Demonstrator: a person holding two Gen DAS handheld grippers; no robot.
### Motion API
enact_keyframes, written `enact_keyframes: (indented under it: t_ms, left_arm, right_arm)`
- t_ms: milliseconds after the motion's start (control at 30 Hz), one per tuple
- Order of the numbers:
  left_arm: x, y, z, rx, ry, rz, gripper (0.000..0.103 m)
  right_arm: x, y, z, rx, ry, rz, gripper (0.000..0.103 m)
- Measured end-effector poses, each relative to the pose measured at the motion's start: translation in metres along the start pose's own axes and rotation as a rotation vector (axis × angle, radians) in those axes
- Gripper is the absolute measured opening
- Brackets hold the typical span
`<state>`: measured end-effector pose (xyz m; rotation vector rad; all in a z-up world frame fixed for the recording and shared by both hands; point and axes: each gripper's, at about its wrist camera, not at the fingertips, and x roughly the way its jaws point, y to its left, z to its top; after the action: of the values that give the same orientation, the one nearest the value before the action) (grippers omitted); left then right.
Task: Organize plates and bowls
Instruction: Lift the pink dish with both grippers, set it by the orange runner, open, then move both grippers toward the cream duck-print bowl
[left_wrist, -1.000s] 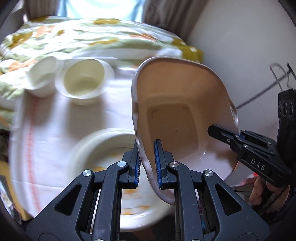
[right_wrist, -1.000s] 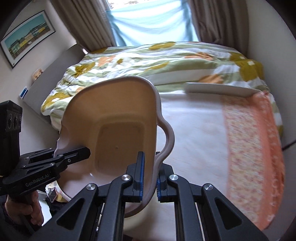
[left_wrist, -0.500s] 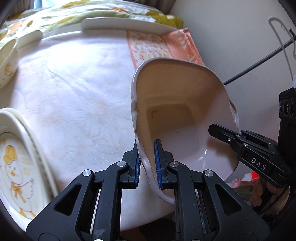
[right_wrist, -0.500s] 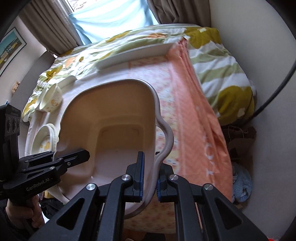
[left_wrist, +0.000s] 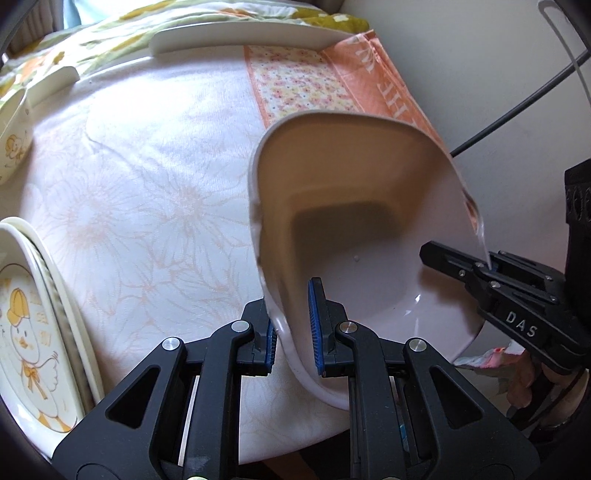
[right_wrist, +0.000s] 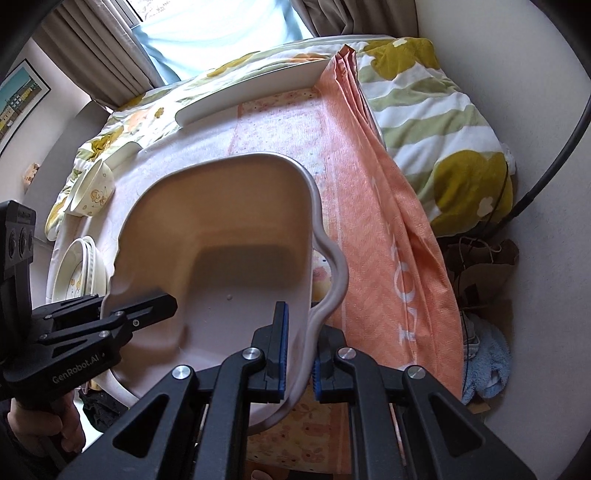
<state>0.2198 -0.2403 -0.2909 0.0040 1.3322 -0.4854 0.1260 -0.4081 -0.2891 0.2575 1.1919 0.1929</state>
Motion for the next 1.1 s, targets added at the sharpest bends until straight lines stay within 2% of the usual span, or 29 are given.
enact_keyframes:
  t_ms: [100,167,200,233,267,300,333,367,400,500,700,733,933,1100]
  left_arm:
    - [0.006,-0.002,0.0,0.011,0.006,0.005,0.014]
    - [0.008,-0.004,0.0,0.019,0.003,0.013,0.023]
    - [0.008,-0.005,0.0,0.022,-0.002,0.018,0.047]
    - [0.006,-0.006,0.0,0.022,-0.011,0.015,0.083]
    - [0.003,-0.006,0.0,0.021,-0.025,0.007,0.096]
    - [-0.001,-0.005,-0.001,0.016,-0.047,-0.006,0.103]
    - [-0.004,-0.005,-0.001,0.012,-0.062,-0.011,0.103]
    - [-0.006,-0.004,0.0,0.009,-0.067,-0.021,0.103]
    - [-0.006,-0.002,0.0,0.001,-0.073,-0.026,0.103]
    - [-0.003,0.0,-0.002,0.006,-0.061,-0.004,0.103]
    - [-0.019,-0.009,-0.006,0.031,-0.088,0.019,0.103]
    - [-0.023,-0.011,-0.006,0.03,-0.109,0.058,0.103]
    - [-0.069,-0.017,-0.009,0.024,-0.182,0.076,0.103]
    - [-0.126,-0.008,-0.015,0.003,-0.276,0.103,0.103]
  right_arm:
    - [0.001,-0.001,0.0,0.013,0.003,0.014,0.01]
    - [0.001,-0.002,0.001,0.021,0.011,0.022,0.01]
    - [0.002,-0.003,0.001,0.027,0.015,0.027,0.01]
    - [0.002,-0.004,0.002,0.035,0.018,0.034,0.01]
    - [0.001,-0.005,0.002,0.041,0.019,0.039,0.012]
    - [0.001,-0.005,0.002,0.045,0.017,0.041,0.021]
    - [0.0,-0.006,0.003,0.052,0.013,0.044,0.029]
    - [-0.001,-0.007,0.003,0.06,0.007,0.048,0.056]
    - [-0.003,-0.009,0.004,0.079,-0.007,0.032,0.076]
    - [-0.008,-0.02,0.006,0.139,-0.031,0.039,0.096]
    - [-0.023,-0.029,0.007,0.213,-0.069,0.101,0.097]
    - [-0.027,-0.028,0.008,0.208,-0.076,0.101,0.097]
    - [-0.064,-0.005,0.017,0.141,-0.13,0.107,0.098]
    - [-0.097,0.029,0.027,0.045,-0.186,0.145,0.098]
